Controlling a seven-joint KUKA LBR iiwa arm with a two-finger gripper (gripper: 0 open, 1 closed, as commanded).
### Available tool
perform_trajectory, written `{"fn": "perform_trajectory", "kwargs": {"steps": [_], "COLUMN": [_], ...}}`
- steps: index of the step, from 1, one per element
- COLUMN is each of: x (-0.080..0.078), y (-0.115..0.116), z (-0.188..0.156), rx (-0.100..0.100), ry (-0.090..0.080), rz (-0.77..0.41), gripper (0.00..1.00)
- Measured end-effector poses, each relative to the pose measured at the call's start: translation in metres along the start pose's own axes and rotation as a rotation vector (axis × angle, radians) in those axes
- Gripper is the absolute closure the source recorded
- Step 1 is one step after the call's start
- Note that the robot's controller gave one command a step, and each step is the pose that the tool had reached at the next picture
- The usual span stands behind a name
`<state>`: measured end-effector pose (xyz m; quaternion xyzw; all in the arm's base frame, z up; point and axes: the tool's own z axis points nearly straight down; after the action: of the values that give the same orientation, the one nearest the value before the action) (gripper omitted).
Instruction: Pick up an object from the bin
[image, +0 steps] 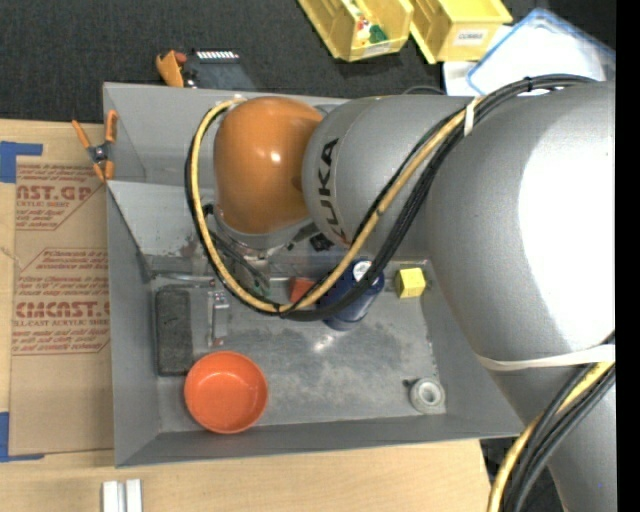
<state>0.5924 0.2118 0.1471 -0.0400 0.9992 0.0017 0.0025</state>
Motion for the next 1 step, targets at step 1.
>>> {"fn": "perform_trajectory", "kwargs": {"steps": [1], "x": [-0.001], "y": [0.0079], "z": [0.0353], "rx": [0.001], "ry": [0.001], "rz": [0.007], "gripper": [0.0]}}
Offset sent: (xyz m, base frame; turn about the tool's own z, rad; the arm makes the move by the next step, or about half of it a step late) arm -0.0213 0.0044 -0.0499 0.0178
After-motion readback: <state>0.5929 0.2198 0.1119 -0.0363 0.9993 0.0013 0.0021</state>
